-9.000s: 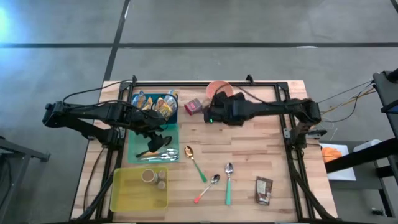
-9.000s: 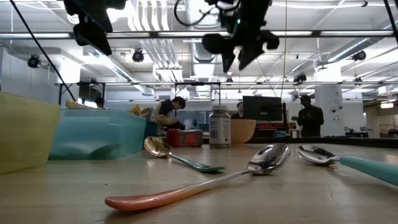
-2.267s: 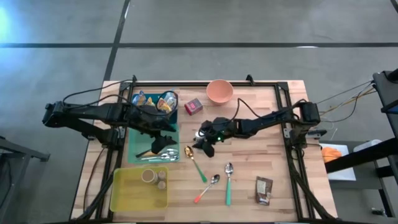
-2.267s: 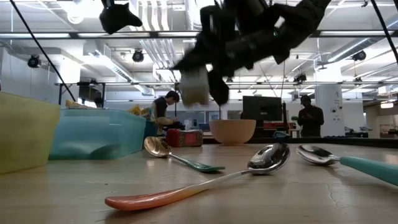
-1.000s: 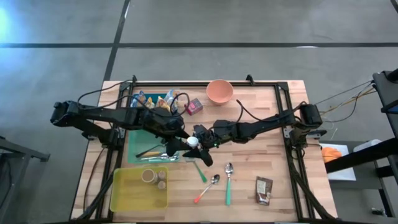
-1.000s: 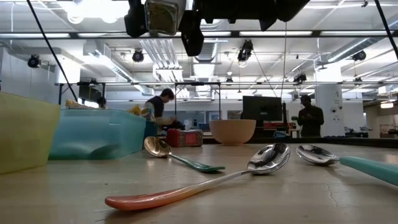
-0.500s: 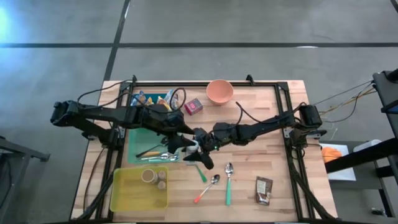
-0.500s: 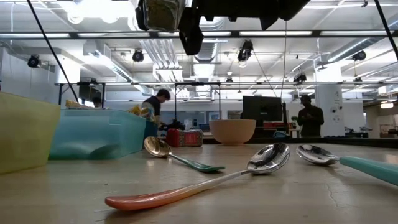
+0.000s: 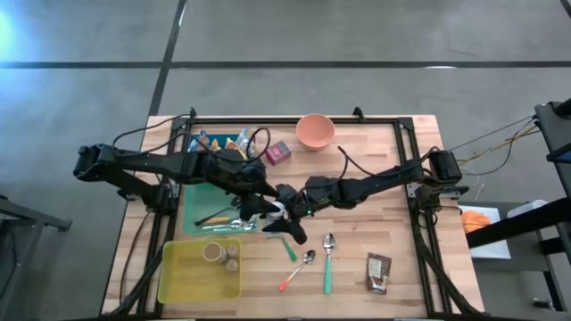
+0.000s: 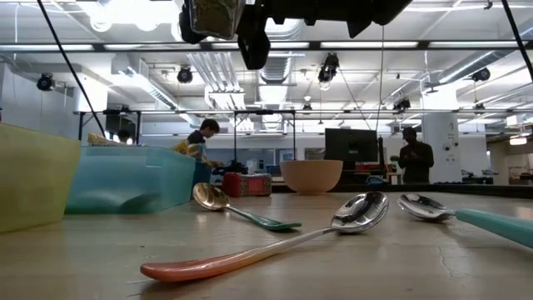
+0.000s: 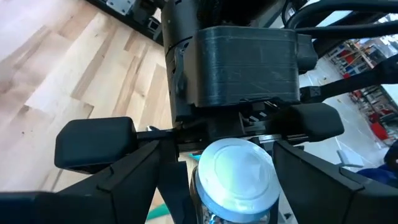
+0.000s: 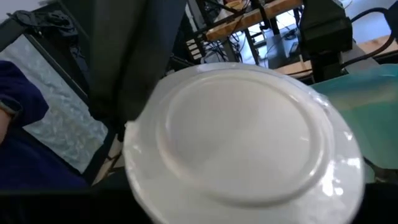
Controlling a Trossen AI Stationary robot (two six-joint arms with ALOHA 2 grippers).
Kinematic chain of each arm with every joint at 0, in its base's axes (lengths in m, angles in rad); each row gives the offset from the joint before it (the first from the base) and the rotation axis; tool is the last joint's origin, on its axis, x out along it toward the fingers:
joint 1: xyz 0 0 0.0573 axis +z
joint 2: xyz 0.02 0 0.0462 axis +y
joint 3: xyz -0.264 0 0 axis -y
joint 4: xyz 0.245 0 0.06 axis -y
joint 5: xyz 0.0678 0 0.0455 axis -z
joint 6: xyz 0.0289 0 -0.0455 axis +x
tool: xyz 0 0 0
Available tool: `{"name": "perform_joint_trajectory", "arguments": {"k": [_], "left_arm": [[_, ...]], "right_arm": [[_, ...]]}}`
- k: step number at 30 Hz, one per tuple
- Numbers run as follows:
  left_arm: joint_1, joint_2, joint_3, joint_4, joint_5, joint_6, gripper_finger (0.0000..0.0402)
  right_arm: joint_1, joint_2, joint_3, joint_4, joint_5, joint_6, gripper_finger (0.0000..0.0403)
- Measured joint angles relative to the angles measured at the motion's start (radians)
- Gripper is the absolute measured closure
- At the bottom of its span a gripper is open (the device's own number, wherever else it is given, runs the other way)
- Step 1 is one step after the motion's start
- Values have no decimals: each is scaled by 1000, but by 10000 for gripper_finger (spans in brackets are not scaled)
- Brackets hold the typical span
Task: Pick & Place Food Item
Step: Put the white seasoning bottle into the yellow bin
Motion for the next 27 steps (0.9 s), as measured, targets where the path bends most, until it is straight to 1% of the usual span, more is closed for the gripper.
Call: {"name": "perform_joint_trajectory", "arguments": {"k": [5, 12, 15, 19, 21, 24, 27], "left_arm": [[4, -3, 4, -3, 41, 39, 89], [16, -7, 4, -9, 48, 6, 87], [16, -7, 4, -10, 62, 4, 69], [16, -11, 5, -16, 104, 1, 19], [14, -12, 5, -20, 112, 2, 7], [14, -12, 5, -27, 124, -2, 24], [14, -12, 5, -42, 123, -43, 45]], "right_arm": [[3, 0, 0, 2, 0, -1, 215], [3, 0, 0, 1, 5, -2, 215], [4, 0, 0, -1, 4, 0, 215], [4, 0, -2, -3, 5, 1, 215], [4, -1, -2, -2, 8, 1, 215], [4, -1, -2, -2, 9, 1, 215], [3, 0, -2, -1, 9, 1, 215]]}}
